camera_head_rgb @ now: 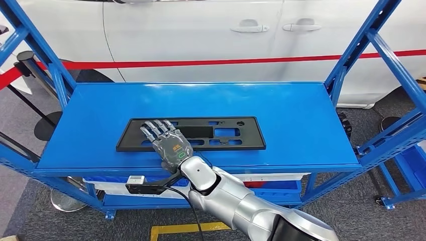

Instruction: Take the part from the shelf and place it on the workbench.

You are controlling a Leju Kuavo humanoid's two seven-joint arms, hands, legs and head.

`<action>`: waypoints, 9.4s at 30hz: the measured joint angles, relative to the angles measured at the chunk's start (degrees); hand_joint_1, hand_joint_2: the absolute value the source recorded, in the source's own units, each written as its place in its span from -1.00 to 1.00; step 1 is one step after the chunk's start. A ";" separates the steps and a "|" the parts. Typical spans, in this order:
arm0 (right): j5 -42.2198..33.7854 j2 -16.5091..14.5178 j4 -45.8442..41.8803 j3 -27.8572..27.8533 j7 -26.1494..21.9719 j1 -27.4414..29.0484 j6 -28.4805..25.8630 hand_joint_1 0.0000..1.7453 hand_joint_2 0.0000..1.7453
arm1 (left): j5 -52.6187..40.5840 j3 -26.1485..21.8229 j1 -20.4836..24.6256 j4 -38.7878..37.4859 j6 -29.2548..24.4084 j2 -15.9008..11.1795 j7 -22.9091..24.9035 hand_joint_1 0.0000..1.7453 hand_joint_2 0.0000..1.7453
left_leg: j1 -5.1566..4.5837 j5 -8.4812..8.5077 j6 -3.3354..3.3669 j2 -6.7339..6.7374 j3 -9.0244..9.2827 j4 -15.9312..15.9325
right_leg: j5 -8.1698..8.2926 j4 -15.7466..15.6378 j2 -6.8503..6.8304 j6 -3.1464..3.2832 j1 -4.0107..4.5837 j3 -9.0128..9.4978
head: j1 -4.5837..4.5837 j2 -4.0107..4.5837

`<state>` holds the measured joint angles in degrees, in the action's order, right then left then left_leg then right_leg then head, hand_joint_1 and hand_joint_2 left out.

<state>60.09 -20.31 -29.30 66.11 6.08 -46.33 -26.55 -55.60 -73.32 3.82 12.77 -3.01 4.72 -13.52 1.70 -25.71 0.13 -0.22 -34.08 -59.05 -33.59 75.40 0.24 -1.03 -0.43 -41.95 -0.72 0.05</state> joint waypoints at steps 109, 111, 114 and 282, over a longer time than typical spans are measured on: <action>-74.70 16.48 -77.29 -37.25 -45.73 34.61 55.19 1.00 1.00 | 4.79 -2.76 0.33 0.02 5.60 -2.28 -7.28 -1.00 1.00 | -0.61 -11.56 -2.06 -0.01 -3.01 -15.59 | 10.39 -16.38 -0.33 3.40 0.49 4.28 | -0.09 -0.01; -74.60 16.49 -77.37 -37.25 -45.73 34.66 55.14 1.00 1.00 | 4.79 -2.76 0.32 0.02 5.58 -2.31 -7.11 -1.00 1.00 | -0.61 -11.43 -2.03 -0.01 -2.74 -15.35 | 10.47 -16.37 -0.33 3.40 0.51 4.19 | -0.09 -0.01; -74.55 16.50 -77.43 -37.25 -45.73 34.68 55.09 1.00 1.00 | 4.79 -2.76 0.32 0.03 5.56 -2.36 -6.98 -1.00 1.00 | -0.61 -11.32 -2.02 -0.01 -2.55 -15.11 | 10.51 -16.36 -0.33 3.40 0.52 4.14 | -0.09 -0.01; -59.03 27.98 -79.10 -34.63 -45.85 37.35 44.60 1.00 1.00 | 4.03 -6.20 0.93 1.85 -5.45 -7.72 -4.96 -1.00 1.00 | -1.22 -2.45 0.22 4.52 3.31 1.07 | 6.69 -12.83 -2.92 0.90 0.47 6.15 | 0.69 -0.01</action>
<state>1.06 7.67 -108.40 31.47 -39.77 -8.99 18.04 -51.57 -79.52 4.75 14.62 -8.45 -3.01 -18.48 0.48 -28.16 0.35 4.30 -30.76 -57.99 -26.90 62.57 -2.68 -0.13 0.03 -35.80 -0.03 0.04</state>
